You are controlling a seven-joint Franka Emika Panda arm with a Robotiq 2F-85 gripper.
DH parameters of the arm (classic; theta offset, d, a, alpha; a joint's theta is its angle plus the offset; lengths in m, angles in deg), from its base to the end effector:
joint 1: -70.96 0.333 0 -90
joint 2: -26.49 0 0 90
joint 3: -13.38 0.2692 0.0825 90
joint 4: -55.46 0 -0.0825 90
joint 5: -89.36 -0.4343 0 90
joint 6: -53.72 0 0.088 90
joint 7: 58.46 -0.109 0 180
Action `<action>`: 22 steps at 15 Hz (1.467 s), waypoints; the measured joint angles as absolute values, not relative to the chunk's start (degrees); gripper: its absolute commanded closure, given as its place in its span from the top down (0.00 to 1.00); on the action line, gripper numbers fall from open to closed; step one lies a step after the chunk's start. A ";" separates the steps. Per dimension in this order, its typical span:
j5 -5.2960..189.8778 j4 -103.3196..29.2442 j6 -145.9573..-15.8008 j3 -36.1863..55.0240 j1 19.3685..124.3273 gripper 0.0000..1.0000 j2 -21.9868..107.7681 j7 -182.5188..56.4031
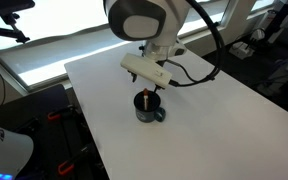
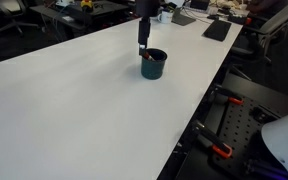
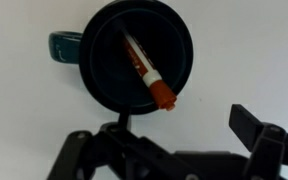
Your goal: Put the marker on the table
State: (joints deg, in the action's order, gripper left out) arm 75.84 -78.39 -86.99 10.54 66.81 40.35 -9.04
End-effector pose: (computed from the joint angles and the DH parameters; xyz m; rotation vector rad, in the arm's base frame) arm 0.5164 -0.0647 0.1328 -2.8616 -0.8063 0.0689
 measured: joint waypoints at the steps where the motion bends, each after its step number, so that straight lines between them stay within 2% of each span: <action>1: 76.98 -78.03 -86.98 10.74 66.81 1.00 41.07 -10.23; 4: 77.89 -77.24 -86.98 10.97 66.80 1.00 42.51 -11.47; 6: 77.89 -77.14 -86.98 11.21 66.54 0.84 42.67 -11.47; 7: 77.89 -77.14 -86.98 11.56 66.16 0.65 42.73 -11.47; 8: 77.89 -77.12 -87.04 11.74 65.89 0.56 42.71 -11.47; 10: 77.89 -77.06 -87.06 12.20 65.19 0.51 42.70 -11.46; 11: 77.89 -77.05 -87.06 12.34 64.91 0.58 42.70 -11.46; 12: 77.89 -77.05 -87.06 12.47 64.66 0.77 42.70 -11.46; 13: 77.89 -77.05 -87.06 12.53 64.49 0.78 42.70 -11.46; 16: 78.08 -77.06 -87.06 12.54 64.42 0.98 42.70 -11.71; 22: 82.09 -77.49 -86.68 12.02 64.30 1.00 42.61 -18.54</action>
State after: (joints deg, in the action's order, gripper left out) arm 82.09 -77.49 -86.68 12.02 64.30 42.61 -18.54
